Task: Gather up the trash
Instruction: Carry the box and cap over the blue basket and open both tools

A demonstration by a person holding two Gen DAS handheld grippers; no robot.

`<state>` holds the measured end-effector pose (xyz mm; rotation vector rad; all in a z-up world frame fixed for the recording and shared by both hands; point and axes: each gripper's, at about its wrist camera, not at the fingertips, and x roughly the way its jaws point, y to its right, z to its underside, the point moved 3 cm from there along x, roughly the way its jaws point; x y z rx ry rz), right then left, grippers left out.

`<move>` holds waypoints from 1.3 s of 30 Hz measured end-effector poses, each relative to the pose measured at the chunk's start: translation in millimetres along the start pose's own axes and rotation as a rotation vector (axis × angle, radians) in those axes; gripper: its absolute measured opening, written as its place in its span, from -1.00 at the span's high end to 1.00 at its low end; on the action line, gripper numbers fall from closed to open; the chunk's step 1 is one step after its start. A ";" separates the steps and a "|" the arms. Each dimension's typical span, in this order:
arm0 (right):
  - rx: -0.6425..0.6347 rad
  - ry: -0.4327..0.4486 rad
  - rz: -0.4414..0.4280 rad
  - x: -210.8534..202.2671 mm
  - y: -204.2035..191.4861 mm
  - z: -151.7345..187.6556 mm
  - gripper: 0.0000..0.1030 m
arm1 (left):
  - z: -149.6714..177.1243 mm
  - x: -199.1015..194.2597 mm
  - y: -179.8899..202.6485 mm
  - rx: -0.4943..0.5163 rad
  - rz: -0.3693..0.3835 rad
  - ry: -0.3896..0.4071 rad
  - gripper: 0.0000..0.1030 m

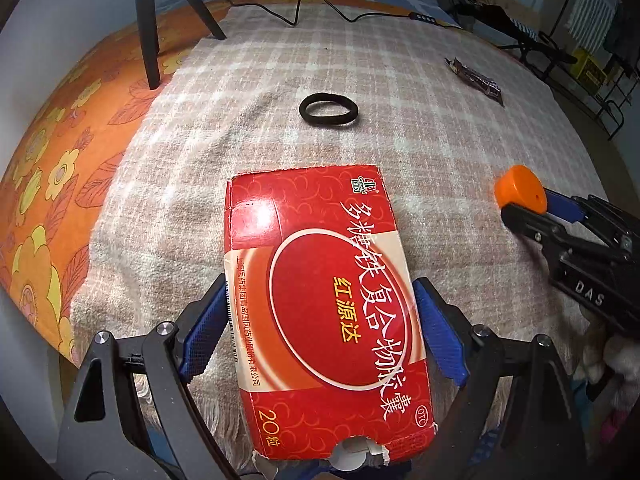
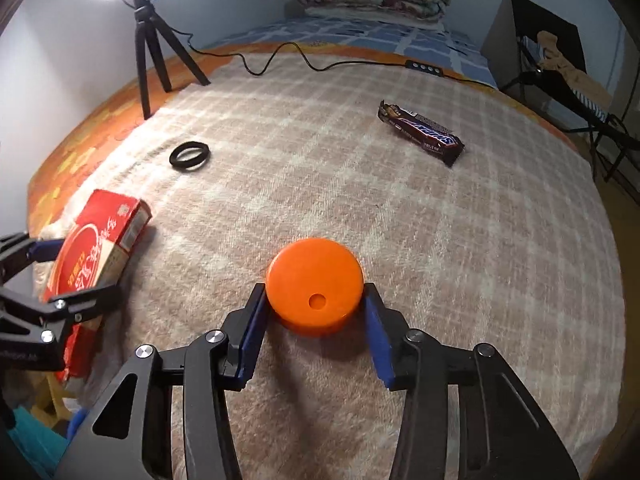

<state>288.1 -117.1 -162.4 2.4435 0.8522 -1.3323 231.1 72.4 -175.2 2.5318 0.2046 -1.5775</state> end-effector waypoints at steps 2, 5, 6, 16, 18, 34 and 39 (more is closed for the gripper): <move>-0.005 0.001 0.004 -0.9 -0.2 -0.3 0.14 | 1.8 -2.1 -0.2 0.000 0.000 0.001 -0.75; 0.002 0.009 0.001 -7.6 0.4 0.8 0.14 | 5.1 -8.2 0.1 0.001 0.002 0.007 -0.74; 0.008 0.013 -0.005 -11.6 0.4 1.7 0.14 | 6.7 -11.7 0.8 0.001 0.004 0.009 -0.74; -0.026 0.067 -0.049 -73.7 -15.9 22.5 0.14 | 38.3 -60.4 14.8 0.037 0.033 0.042 -0.74; -0.029 0.072 -0.064 -86.5 -19.8 31.5 0.14 | 49.3 -71.7 17.7 0.042 0.042 0.048 -0.74; -0.009 0.030 -0.192 -143.6 -55.7 127.3 0.14 | 153.8 -107.1 33.6 0.053 0.107 -0.008 -0.75; -0.017 0.004 -0.213 -148.9 -70.9 153.0 0.14 | 185.5 -101.8 38.0 0.058 0.120 -0.047 -0.75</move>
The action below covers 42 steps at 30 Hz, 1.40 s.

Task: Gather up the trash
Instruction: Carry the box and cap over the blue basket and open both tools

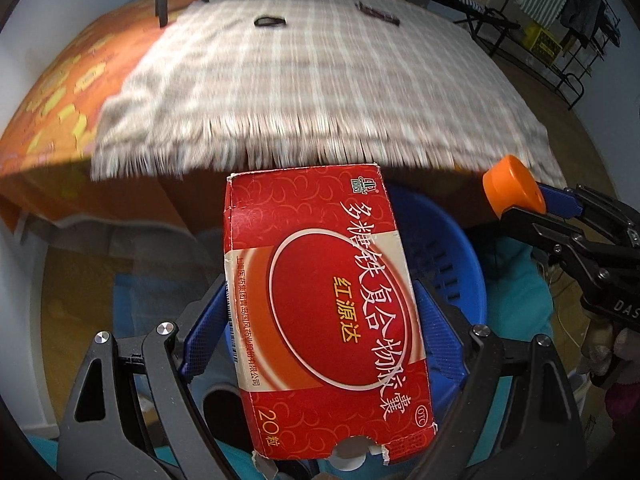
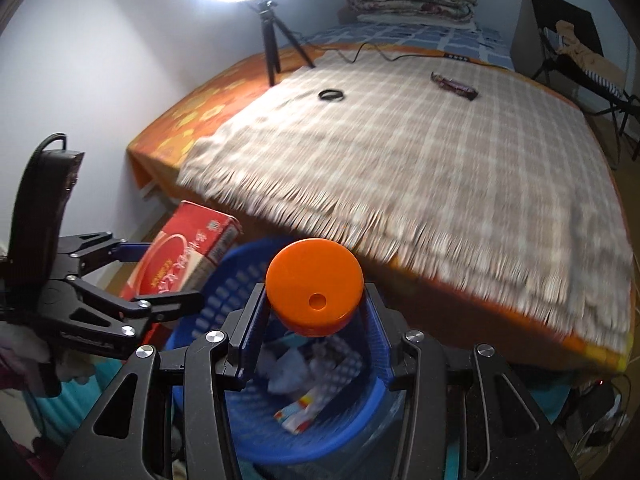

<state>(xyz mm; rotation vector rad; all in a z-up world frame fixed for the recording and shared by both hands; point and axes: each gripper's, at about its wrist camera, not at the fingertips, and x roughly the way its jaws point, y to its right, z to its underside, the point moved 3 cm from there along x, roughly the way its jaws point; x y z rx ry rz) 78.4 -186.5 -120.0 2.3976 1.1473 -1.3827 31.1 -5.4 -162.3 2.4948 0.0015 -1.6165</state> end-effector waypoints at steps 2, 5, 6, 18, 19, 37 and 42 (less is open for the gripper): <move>-0.002 -0.006 -0.009 -0.6 -6.7 8.9 0.14 | 9.1 2.7 0.4 -0.002 0.005 -0.010 -0.75; -0.015 -0.024 -0.014 2.3 -16.8 21.9 0.14 | 22.3 9.9 2.1 -0.007 0.012 -0.032 -0.75; -0.019 -0.029 -0.013 3.4 -18.7 25.3 0.14 | 26.4 13.1 2.9 -0.010 0.016 -0.042 -0.75; -0.007 -0.101 -0.007 24.1 -19.3 58.8 0.14 | 49.1 38.8 13.2 0.010 0.015 -0.102 -0.75; -0.007 -0.103 -0.006 25.0 -19.9 59.8 0.14 | 50.1 40.4 13.1 0.013 0.013 -0.105 -0.75; 0.056 -0.151 -0.006 36.7 -11.1 67.7 0.09 | 49.8 52.9 14.7 0.021 0.002 -0.129 -0.77; 0.072 -0.160 -0.014 36.9 -7.5 69.7 0.08 | 50.3 54.3 13.6 0.033 -0.003 -0.132 -0.77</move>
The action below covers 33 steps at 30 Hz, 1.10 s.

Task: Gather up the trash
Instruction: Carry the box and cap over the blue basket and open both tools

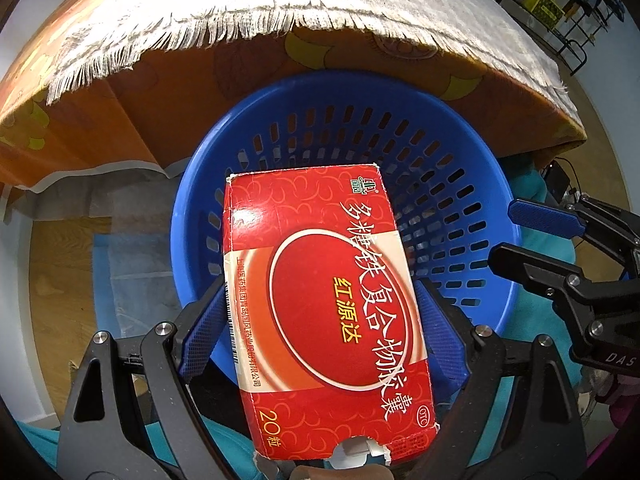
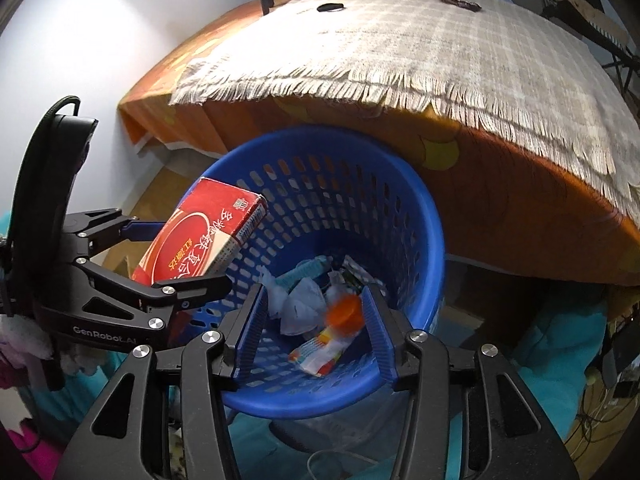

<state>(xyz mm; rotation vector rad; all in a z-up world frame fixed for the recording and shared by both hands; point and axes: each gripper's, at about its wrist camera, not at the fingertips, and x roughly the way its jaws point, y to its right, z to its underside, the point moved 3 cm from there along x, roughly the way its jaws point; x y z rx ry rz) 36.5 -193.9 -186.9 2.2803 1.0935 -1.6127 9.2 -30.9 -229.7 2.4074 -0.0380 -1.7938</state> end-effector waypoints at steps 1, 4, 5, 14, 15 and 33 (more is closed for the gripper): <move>0.003 0.001 -0.002 -0.5 0.0 0.6 0.08 | -0.1 -0.2 0.6 0.004 0.000 0.001 -0.77; 0.015 0.004 -0.018 -1.8 2.5 -0.3 0.08 | -1.0 -2.1 3.7 0.015 0.003 0.005 -0.77; 0.018 0.005 -0.022 -1.2 2.6 -1.7 0.08 | -0.9 -2.7 4.8 0.022 0.004 0.006 -0.77; 0.033 0.013 -0.067 1.4 3.2 -12.7 0.08 | 0.2 -12.1 16.4 0.078 0.048 0.023 -0.77; 0.037 0.014 -0.074 1.8 3.7 -14.6 0.08 | 0.6 -13.4 17.5 0.084 0.054 0.023 -0.77; 0.061 0.017 -0.096 7.8 7.8 -27.2 0.07 | 0.7 -29.2 23.0 0.121 0.109 0.055 -0.77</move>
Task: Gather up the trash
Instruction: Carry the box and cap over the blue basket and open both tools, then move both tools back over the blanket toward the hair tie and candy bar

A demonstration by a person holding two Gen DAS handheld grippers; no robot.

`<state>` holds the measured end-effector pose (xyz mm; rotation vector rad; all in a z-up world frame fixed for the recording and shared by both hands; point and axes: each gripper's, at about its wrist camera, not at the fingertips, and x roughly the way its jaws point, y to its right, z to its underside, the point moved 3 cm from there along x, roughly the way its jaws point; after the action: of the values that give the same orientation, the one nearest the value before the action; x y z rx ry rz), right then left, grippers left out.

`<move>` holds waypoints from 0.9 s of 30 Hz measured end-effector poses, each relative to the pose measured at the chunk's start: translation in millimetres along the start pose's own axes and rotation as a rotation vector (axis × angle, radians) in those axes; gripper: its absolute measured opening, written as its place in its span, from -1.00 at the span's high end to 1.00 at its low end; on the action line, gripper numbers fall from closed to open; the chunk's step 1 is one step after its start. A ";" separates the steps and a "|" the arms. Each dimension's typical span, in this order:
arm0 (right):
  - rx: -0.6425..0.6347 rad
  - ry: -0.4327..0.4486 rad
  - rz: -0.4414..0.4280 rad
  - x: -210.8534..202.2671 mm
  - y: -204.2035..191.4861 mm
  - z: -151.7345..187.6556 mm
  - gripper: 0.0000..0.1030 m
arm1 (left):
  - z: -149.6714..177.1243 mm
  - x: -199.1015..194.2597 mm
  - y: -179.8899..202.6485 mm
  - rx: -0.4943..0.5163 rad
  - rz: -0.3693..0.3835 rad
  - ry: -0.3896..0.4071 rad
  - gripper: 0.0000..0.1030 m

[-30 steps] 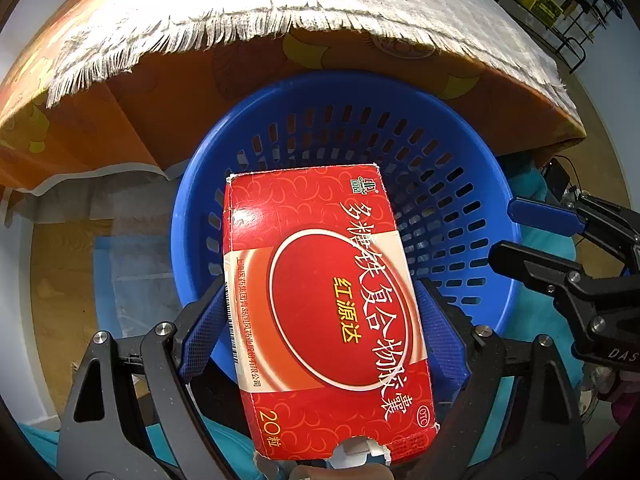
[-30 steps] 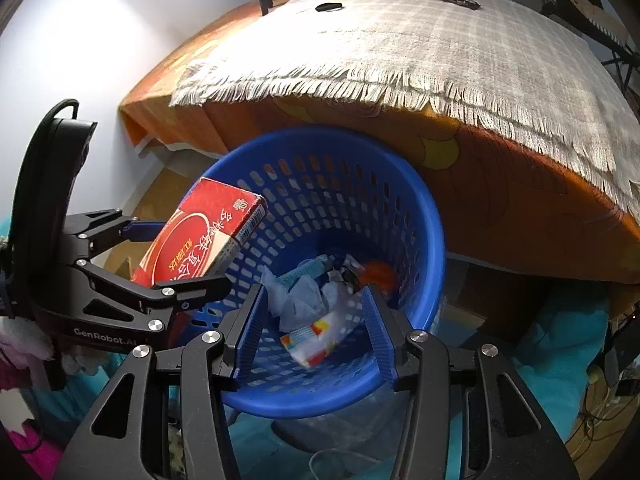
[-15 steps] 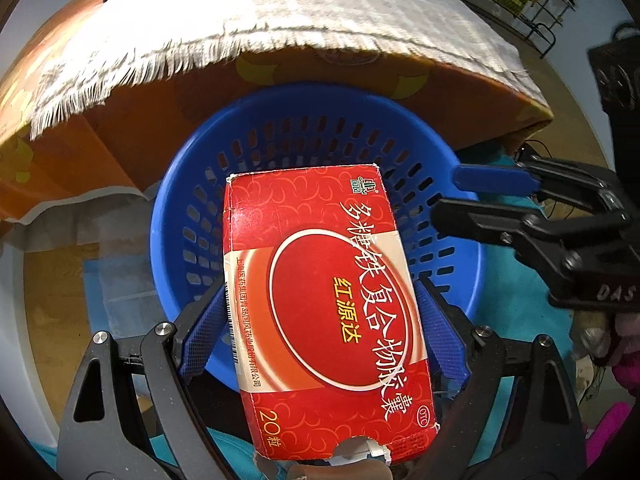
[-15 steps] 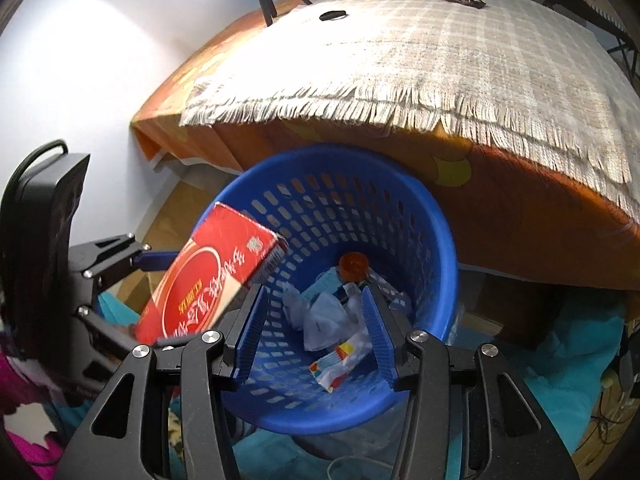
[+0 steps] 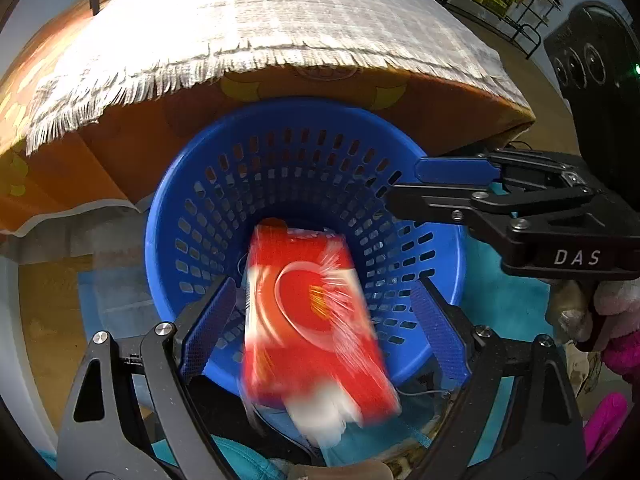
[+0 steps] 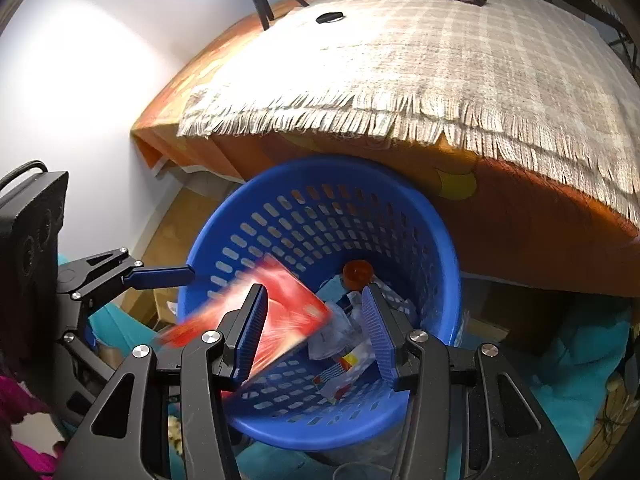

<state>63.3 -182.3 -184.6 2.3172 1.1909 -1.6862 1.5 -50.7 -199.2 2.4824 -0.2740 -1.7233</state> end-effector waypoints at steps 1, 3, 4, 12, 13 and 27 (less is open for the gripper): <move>0.000 0.001 0.003 -0.6 0.2 0.4 0.07 | -0.1 -0.2 -1.7 -0.005 -0.001 0.000 -0.77; 0.001 0.002 0.004 -2.3 2.2 0.4 0.07 | -0.4 -1.0 -3.9 -0.012 0.000 0.002 -0.77; 0.001 0.003 0.005 -3.2 2.7 0.2 0.07 | -0.4 -1.3 -4.3 -0.013 0.000 0.003 -0.77; 0.002 0.013 0.011 -12.8 4.0 -4.9 0.07 | -7.7 -8.5 -6.3 -0.017 -0.007 0.024 -0.77; 0.001 0.013 0.011 -13.5 4.1 -6.3 0.07 | -8.9 -8.9 -7.2 -0.018 -0.008 0.027 -0.77; 0.019 0.057 0.086 -37.5 24.5 -45.1 -0.27 | -61.6 -33.2 -52.3 -0.117 -0.086 0.144 -0.77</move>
<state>109.4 -200.2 -144.6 2.4056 1.0721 -1.6219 52.3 6.5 -157.0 2.5497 -0.0526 -1.5320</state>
